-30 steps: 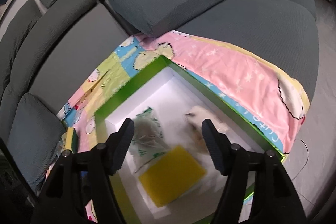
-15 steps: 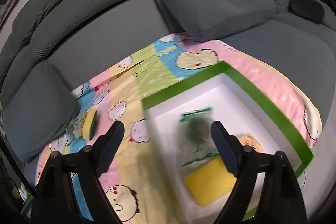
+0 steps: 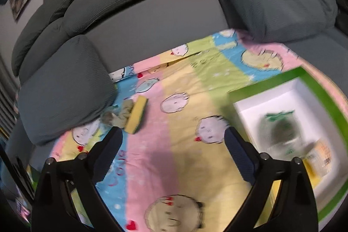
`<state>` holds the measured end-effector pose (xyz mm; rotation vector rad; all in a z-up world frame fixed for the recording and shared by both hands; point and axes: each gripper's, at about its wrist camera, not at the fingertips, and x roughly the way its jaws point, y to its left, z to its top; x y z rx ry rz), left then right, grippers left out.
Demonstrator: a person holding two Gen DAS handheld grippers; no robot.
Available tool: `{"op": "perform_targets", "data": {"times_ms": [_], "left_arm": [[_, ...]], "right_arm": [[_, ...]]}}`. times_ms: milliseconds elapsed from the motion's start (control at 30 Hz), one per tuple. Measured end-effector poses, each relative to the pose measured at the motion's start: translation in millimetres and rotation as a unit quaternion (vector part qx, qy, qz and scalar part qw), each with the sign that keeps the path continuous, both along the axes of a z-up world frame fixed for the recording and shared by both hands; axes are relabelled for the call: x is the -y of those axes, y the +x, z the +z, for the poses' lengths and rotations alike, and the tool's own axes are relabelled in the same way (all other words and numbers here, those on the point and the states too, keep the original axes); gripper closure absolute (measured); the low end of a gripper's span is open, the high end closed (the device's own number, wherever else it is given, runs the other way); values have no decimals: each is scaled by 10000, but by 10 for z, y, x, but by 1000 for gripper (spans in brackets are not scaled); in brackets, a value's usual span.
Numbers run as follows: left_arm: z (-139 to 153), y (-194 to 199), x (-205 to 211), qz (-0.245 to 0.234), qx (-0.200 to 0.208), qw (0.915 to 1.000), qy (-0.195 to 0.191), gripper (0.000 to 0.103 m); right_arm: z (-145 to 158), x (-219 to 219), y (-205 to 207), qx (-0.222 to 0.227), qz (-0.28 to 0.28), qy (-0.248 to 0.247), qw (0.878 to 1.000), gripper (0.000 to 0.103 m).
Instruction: Organize objects
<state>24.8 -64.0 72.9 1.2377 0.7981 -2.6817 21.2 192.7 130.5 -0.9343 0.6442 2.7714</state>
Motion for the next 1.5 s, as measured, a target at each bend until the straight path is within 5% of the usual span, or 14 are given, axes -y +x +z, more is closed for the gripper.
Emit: {"op": "perform_targets", "data": {"times_ms": [133, 233, 500, 633, 1000, 1067, 1133, 1367, 1500], "left_arm": [[-31, 43, 122, 57, 53, 9999, 145, 30], [-38, 56, 151, 59, 56, 9999, 104, 30], [-9, 65, 177, 8, 88, 9999, 128, 30], [3, 45, 192, -6, 49, 9997, 246, 30], [-16, -45, 202, -96, 97, 9994, 325, 30], [-27, -70, 217, -103, 118, 9993, 325, 30], [-43, -85, 235, -101, 159, 9993, 332, 30], [-47, -81, 269, -90, 139, 9989, 443, 30], [-52, -71, 242, -140, 160, 9986, 491, 30]], "right_arm": [[-206, 55, -177, 71, 148, -800, 9967, 9], [-354, 133, -316, 295, 168, -965, 9948, 10], [-417, 331, -622, 329, 377, -1208, 9914, 54], [-413, 410, -888, 361, 404, -981, 9937, 53], [-980, 453, -1646, 867, 346, -1520, 9840, 48], [-1036, 468, -1692, 936, 323, -1418, 9849, 57], [-1049, 472, -1706, 913, 273, -1262, 9874, 73], [-831, 420, -1437, 728, 63, -1126, 9910, 74], [-692, 412, -1156, 933, 415, -1424, 9845, 74]]}}
